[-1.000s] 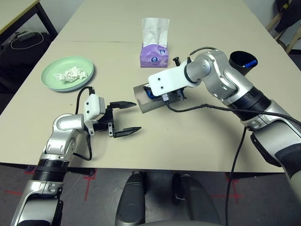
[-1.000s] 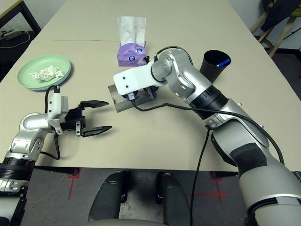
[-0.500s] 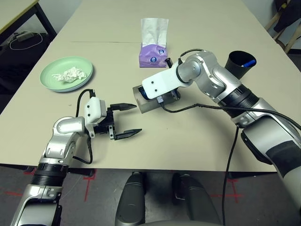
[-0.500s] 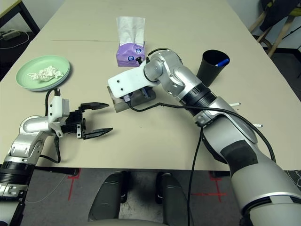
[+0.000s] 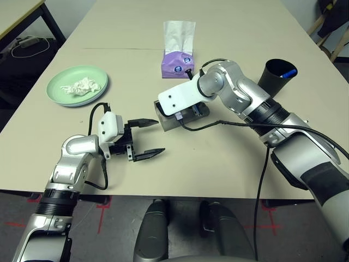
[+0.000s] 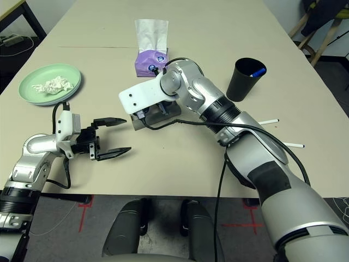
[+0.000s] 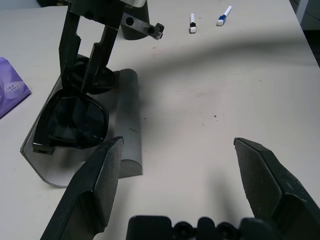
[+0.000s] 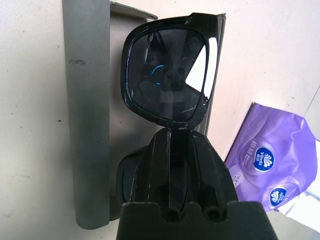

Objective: Organize and tidy the items on the table.

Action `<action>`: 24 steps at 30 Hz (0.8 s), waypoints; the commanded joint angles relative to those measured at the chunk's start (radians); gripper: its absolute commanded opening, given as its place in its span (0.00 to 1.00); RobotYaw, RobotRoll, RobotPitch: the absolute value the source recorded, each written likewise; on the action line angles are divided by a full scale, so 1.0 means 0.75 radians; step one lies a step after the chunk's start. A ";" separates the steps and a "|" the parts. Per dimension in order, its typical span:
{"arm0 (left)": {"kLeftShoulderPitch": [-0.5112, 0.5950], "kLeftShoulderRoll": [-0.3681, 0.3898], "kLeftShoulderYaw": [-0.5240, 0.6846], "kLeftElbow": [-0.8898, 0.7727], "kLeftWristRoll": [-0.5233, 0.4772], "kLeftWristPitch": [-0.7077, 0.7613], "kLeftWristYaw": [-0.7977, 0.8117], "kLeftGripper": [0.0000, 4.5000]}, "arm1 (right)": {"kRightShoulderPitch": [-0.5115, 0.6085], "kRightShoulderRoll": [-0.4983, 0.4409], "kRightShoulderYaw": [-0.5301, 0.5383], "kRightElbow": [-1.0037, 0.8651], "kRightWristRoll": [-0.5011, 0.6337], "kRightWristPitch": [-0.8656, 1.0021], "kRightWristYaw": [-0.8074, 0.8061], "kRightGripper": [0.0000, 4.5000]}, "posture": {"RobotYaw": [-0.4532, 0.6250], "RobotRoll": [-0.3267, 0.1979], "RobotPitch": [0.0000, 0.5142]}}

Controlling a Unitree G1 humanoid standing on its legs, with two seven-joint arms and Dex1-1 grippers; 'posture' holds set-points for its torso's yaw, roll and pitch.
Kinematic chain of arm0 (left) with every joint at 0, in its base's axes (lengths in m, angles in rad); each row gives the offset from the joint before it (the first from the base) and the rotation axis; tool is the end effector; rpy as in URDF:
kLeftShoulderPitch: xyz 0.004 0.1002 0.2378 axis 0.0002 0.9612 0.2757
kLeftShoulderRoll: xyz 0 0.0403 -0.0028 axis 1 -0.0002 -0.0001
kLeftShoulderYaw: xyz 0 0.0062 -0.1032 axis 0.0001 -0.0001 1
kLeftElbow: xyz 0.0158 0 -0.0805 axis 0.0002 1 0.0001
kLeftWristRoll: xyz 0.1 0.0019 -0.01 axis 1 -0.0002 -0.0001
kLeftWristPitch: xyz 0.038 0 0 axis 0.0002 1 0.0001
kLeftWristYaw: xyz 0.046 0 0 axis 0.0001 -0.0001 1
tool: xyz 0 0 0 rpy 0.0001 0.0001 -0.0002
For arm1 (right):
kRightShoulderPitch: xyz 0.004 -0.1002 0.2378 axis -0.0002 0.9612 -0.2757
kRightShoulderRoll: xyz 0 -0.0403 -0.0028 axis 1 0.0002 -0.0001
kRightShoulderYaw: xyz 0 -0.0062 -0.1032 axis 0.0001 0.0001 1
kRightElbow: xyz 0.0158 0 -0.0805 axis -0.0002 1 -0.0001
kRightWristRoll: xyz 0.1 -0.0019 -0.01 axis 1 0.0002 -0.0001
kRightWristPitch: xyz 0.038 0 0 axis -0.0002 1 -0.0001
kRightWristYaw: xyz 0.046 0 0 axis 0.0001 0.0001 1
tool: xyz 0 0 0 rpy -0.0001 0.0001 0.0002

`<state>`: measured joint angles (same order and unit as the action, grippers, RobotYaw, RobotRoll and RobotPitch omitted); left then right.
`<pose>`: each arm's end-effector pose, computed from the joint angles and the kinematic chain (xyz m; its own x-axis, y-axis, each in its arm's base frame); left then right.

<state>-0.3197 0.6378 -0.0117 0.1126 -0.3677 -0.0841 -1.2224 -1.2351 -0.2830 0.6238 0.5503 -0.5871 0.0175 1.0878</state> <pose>0.2573 0.2517 0.1399 0.3506 -0.9249 -0.1469 0.8904 0.2806 0.3583 0.3353 -0.0435 0.2522 0.5271 0.5021 -0.6857 -0.5533 -0.4097 -0.7253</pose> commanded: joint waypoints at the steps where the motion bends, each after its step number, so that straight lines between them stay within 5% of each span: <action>1: 0.003 -0.001 -0.014 -0.015 0.016 -0.007 -0.002 1.00 | 0.023 0.011 0.015 0.007 -0.010 -0.010 -0.012 0.08 | 0.63 0.62 0.30; 24: -0.006 0.020 -0.004 -0.004 0.017 -0.006 -0.005 1.00 | 0.120 -0.033 0.021 -0.091 -0.018 -0.059 0.016 0.08 | 0.62 0.62 0.29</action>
<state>-0.3218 0.6449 -0.0108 0.1124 -0.3678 -0.0841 -1.2207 -1.1559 -0.3012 0.6273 0.5064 -0.6028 -0.0067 1.0764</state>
